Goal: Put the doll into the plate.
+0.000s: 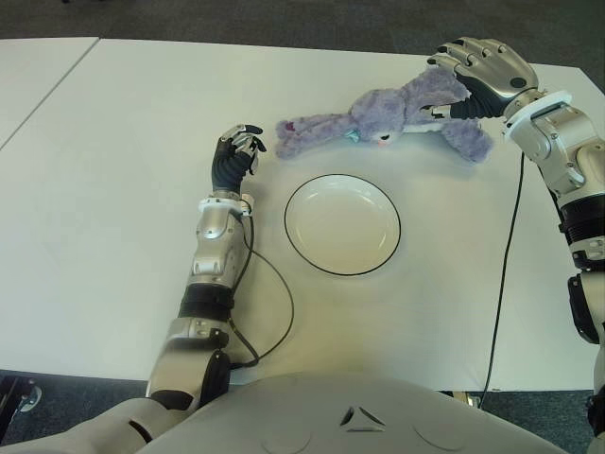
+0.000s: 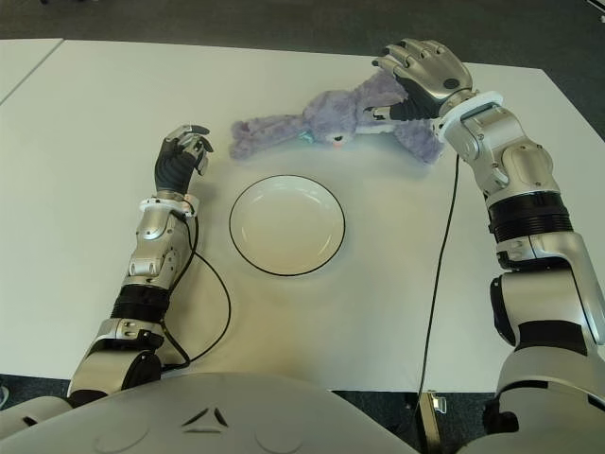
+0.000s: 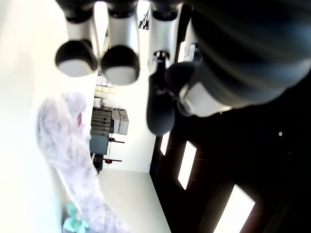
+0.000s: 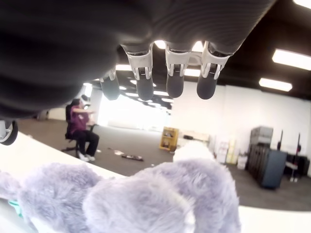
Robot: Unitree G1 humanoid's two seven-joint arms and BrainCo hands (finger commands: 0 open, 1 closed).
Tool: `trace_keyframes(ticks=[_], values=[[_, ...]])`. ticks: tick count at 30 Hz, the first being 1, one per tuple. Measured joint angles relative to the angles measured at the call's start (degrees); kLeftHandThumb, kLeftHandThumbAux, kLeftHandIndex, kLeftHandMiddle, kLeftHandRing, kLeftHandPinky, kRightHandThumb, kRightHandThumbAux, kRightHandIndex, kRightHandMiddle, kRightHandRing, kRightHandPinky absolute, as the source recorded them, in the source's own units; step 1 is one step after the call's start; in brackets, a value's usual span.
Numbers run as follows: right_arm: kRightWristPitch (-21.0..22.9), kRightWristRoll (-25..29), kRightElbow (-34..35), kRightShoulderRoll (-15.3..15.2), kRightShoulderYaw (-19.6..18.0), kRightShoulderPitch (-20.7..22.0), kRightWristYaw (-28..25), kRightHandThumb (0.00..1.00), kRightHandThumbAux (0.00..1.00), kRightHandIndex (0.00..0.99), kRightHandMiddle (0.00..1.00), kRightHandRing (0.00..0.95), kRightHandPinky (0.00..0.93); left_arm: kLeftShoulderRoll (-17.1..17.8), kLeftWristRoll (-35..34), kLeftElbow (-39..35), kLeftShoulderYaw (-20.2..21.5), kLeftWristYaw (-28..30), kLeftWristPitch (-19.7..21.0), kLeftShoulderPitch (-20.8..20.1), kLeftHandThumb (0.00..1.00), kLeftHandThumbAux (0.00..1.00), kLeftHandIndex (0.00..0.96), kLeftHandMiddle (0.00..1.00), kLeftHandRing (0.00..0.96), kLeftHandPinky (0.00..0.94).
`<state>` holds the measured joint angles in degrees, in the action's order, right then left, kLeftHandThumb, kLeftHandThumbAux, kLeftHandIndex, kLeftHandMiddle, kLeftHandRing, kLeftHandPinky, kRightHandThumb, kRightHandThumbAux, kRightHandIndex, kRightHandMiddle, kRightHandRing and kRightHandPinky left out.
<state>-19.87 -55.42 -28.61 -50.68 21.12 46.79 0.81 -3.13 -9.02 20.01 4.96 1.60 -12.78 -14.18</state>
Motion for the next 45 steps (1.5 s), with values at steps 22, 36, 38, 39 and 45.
trace_keyframes(ticks=[22, 36, 38, 39, 45], values=[[-0.68, -14.09, -8.87, 0.50, 10.24, 8.74, 8.63, 0.316, 0.181, 0.000, 0.000, 0.000, 0.000, -0.06, 0.04, 0.58, -0.13, 0.00, -1.03, -0.32, 0.711, 0.705, 0.442, 0.885, 0.888, 0.872], [0.70, -20.00, -20.33, 6.47, 18.31, 15.28, 11.56, 0.296, 0.173, 0.000, 0.000, 0.000, 0.000, -0.14, 0.11, 0.80, 0.16, 0.00, -1.98, -0.52, 0.712, 0.704, 0.442, 0.886, 0.888, 0.875], [0.71, -20.10, -21.84, 7.24, 19.08, 15.80, 11.81, 0.298, 0.171, 0.000, 0.000, 0.000, 0.000, -0.21, 0.12, 0.80, 0.21, 0.00, -2.13, -0.54, 0.712, 0.704, 0.442, 0.886, 0.888, 0.876], [0.73, -20.11, -22.57, 7.58, 19.44, 16.08, 11.95, 0.299, 0.168, 0.000, 0.000, 0.000, 0.000, -0.24, 0.13, 0.79, 0.24, 0.00, -2.19, -0.55, 0.713, 0.704, 0.442, 0.885, 0.889, 0.878], [1.78, -19.87, -26.39, 9.58, 20.97, 17.63, 11.65, 0.306, 0.156, 0.000, 0.000, 0.000, 0.000, -0.31, 0.07, 0.64, 0.45, -0.02, -2.41, -0.52, 0.712, 0.703, 0.442, 0.885, 0.891, 0.876]])
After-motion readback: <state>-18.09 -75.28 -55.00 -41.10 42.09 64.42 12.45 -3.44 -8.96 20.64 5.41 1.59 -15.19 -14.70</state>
